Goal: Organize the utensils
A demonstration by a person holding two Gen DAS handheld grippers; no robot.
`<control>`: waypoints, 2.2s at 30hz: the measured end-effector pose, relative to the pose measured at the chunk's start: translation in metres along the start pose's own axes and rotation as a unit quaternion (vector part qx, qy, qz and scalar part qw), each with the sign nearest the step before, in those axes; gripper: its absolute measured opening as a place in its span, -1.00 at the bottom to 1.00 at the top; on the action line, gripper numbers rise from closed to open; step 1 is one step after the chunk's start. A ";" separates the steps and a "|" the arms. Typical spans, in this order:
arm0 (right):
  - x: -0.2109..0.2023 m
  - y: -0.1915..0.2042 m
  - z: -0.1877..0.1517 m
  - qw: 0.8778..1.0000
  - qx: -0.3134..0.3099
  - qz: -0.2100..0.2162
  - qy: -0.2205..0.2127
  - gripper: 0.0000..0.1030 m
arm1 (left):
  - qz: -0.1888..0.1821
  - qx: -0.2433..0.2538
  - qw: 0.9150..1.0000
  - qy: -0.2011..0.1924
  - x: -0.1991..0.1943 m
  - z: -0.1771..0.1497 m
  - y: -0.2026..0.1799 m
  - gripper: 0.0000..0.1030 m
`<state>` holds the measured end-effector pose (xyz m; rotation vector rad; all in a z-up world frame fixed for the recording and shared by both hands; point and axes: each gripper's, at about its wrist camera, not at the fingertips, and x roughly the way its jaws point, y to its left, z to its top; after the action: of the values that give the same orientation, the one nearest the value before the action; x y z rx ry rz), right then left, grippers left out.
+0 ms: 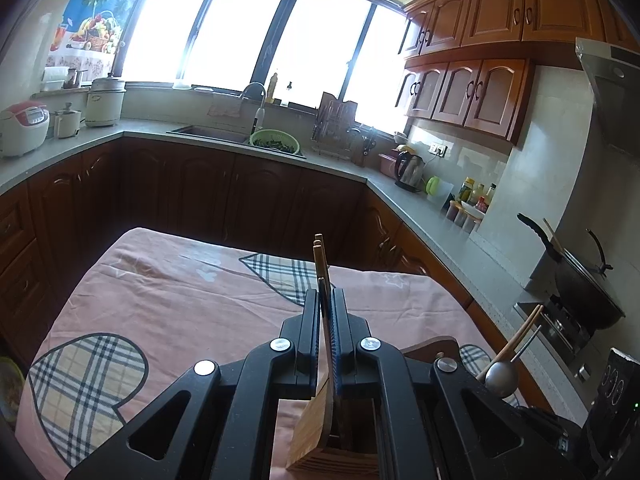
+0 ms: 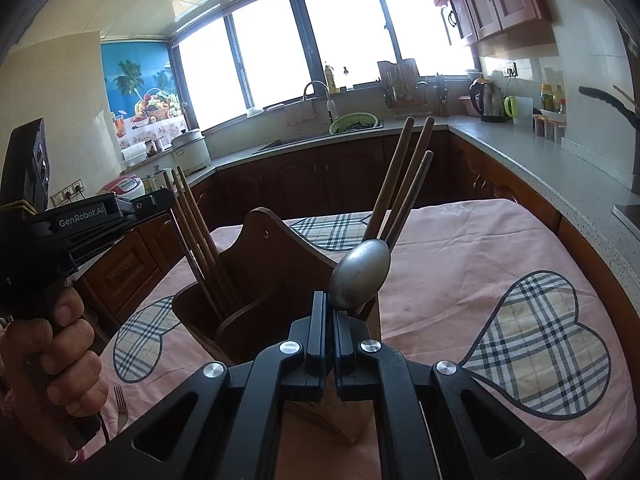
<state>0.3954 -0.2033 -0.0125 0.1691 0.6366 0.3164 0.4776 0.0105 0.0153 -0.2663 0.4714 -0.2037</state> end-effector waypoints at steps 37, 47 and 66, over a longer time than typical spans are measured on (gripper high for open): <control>-0.017 -0.008 -0.001 1.000 0.023 -0.008 -0.008 -0.25 | 0.016 -0.005 1.000 0.007 -0.011 -0.002 0.001 -0.20; -0.032 -0.012 -0.006 0.999 0.033 -0.001 -0.020 0.21 | 0.022 -0.017 1.000 0.003 -0.040 -0.012 0.009 0.56; -0.099 -0.004 -0.049 0.995 0.080 0.023 -0.052 0.59 | 0.038 -0.103 0.993 0.051 -0.148 -0.063 0.053 0.72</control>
<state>0.2916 -0.2376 0.0024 0.3526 0.5560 0.2986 0.3259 0.0847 0.0073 -0.4405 0.6035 -0.0934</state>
